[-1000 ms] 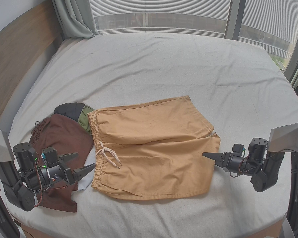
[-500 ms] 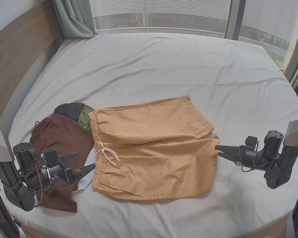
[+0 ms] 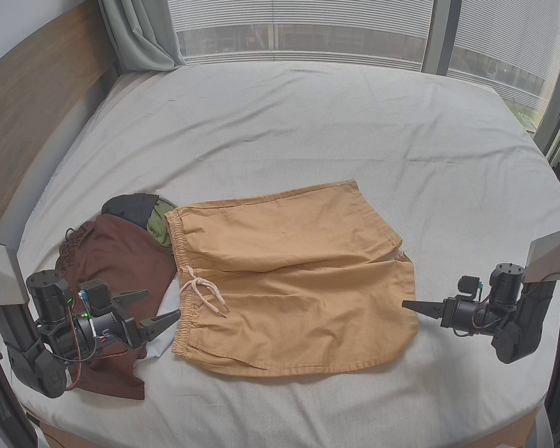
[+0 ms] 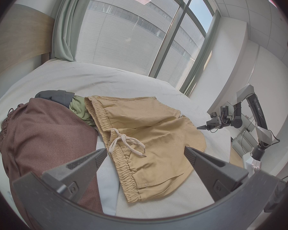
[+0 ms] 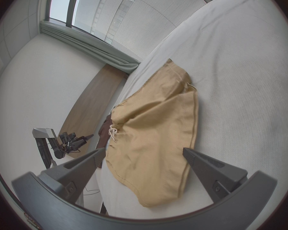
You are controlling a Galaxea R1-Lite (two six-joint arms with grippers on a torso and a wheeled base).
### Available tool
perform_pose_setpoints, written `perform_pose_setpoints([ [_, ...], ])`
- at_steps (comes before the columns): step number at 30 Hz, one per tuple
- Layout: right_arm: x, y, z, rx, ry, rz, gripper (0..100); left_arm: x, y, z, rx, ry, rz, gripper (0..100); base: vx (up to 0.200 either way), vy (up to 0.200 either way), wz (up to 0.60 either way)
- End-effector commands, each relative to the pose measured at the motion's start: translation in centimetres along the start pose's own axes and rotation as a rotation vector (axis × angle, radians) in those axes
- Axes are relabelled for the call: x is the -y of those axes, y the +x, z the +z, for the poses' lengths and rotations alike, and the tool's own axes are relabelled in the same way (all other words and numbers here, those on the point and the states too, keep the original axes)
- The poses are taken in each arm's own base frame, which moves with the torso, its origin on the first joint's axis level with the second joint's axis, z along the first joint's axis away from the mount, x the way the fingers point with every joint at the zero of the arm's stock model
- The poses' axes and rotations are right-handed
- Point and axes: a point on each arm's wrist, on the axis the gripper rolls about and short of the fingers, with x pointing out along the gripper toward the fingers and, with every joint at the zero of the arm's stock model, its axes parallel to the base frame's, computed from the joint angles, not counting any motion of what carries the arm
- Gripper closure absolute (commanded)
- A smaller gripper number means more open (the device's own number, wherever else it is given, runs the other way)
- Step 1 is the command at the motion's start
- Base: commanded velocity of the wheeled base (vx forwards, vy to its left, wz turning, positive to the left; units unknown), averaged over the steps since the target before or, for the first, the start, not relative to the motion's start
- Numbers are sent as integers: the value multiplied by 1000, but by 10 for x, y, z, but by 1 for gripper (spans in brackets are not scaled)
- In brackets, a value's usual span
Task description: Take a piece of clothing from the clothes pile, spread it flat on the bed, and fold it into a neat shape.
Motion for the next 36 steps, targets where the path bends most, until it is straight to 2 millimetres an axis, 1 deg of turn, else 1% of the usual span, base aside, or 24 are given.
perform_pose_setpoints([
  [1,16,1,-15,-30,47,-28,0,0,0,0,-1,-2,2,0,0,0,0],
  [6,17,0,-15,-27,50,-33,0,0,0,-1,-3,-2,0,0,0,0,0],
  [9,23,0,-19,-34,66,-44,0,-1,0,-1,-3,-3,2,0,0,0,0],
  [14,24,0,-22,-42,74,-47,0,0,0,-1,-3,-2,0,0,0,0,0],
  [18,22,0,-29,-65,69,-43,0,-1,0,-1,-3,-3,2,0,0,0,0],
  [20,19,1,-32,-79,57,-38,0,-1,0,-1,-3,-3,2,0,0,0,0],
  [23,9,3,-36,-105,39,-20,0,-1,0,-1,-3,-3,2,0,0,0,0],
  [28,-6,1,-37,-122,18,4,0,-1,0,-1,-3,-3,2,0,0,0,0],
  [36,-27,-17,-36,-134,19,33,0,0,1,-1,-3,-2,0,0,0,0,0],
])
